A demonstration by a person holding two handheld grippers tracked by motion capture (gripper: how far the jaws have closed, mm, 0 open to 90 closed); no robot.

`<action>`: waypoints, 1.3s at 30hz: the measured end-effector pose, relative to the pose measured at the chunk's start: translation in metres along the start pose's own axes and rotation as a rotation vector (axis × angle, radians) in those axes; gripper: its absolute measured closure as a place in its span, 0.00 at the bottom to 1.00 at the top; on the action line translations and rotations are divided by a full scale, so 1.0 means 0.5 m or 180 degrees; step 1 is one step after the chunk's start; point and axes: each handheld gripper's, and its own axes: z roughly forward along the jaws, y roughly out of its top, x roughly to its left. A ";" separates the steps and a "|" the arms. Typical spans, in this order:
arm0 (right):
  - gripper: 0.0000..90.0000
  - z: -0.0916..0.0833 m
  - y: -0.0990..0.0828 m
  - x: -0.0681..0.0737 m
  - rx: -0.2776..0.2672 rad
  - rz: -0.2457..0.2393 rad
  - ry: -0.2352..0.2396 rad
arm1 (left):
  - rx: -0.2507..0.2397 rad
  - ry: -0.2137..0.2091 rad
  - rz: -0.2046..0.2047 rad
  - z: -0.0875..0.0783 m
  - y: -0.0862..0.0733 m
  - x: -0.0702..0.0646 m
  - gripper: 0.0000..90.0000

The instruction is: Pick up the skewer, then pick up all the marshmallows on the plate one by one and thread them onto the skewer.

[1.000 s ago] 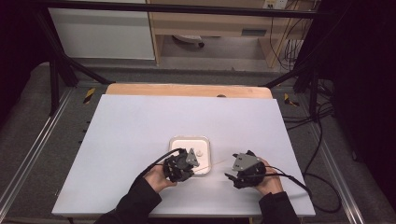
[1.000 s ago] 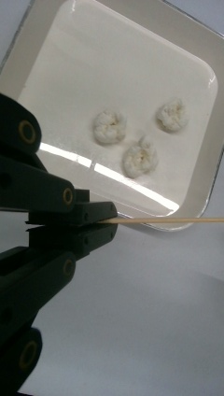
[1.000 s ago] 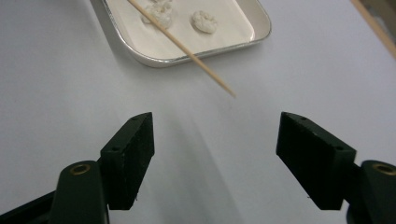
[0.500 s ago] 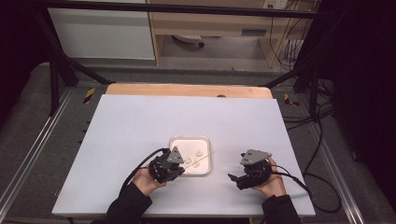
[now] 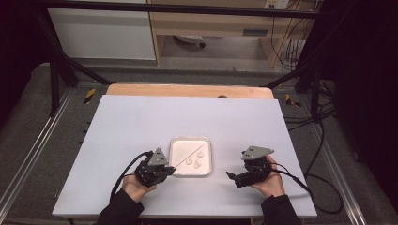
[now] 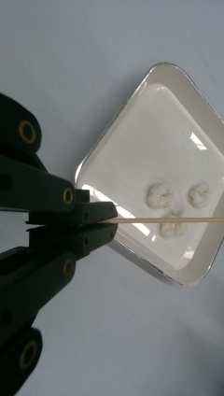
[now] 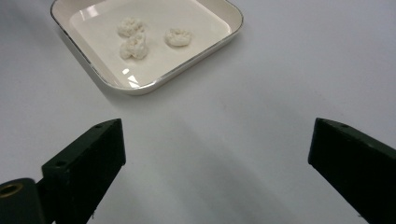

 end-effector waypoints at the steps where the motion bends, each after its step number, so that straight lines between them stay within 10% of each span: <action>1: 0.04 0.000 0.003 0.000 -0.0011 0.0045 0.0021 | -0.0029 0.0006 -0.0030 -0.001 -0.004 0.001 0.99; 17: 0.01 0.024 0.050 -0.005 -0.0188 0.0499 0.0213 | -0.0285 0.0106 -0.0227 -0.026 -0.052 0.017 0.98; 39: 0.03 0.097 0.119 0.012 -0.0229 0.0618 0.0147 | -0.0400 0.0145 -0.0300 -0.034 -0.074 0.022 0.98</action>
